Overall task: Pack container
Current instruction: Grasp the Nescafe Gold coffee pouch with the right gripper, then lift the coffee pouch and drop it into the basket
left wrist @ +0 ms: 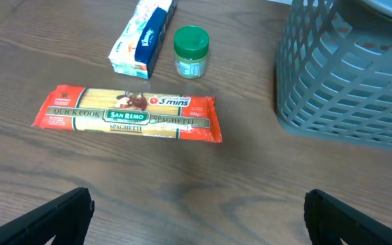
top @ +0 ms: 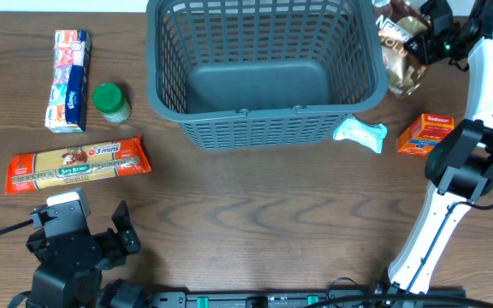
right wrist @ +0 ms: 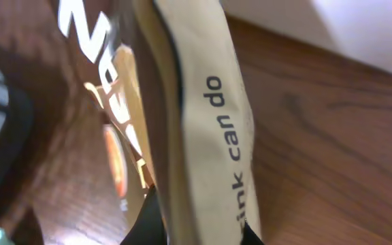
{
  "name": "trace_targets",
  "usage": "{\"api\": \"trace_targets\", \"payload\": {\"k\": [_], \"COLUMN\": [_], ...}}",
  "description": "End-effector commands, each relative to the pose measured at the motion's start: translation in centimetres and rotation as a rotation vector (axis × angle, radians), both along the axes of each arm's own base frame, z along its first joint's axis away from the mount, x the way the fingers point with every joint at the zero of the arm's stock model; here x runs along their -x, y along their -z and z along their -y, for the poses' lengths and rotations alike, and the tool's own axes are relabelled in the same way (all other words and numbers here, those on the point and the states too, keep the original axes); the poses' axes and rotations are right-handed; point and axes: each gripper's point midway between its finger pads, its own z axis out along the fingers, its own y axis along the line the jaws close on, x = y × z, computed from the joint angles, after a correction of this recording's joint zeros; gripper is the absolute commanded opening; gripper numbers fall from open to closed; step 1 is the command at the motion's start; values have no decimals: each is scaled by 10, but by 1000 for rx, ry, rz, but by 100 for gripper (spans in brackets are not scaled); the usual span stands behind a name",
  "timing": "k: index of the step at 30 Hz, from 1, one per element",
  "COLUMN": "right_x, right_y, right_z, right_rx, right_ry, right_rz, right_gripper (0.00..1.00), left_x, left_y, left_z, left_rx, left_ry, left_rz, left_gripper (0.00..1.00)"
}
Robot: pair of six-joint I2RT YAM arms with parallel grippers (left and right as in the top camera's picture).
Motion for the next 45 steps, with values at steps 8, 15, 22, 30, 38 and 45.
{"api": "trace_targets", "payload": {"k": [8,15,22,30,38,45], "right_x": [55,144,218,215,183,157], "right_y": [-281,-414,-477,-400,-341,-337], "right_z": [-26,-76,-111,-116,-146,-183], "right_rx": [-93,-158,-378,-639,-544,-574], "right_ry": [173,166,293,739,828,755], "right_rz": [475,732,808,425,267,266], "right_gripper": [1,1,1,1,1,1], "left_x": [1,1,1,1,1,1], "left_y": [-6,-6,-6,-6,-6,-6], "left_z": [-4,-4,-4,-4,-4,-4], "left_rx": [9,8,8,8,9,9], "left_ry": [-24,-24,-24,-24,-24,-24], "left_rz": [22,22,22,22,22,22], "left_gripper": [99,98,99,99,99,99]}}
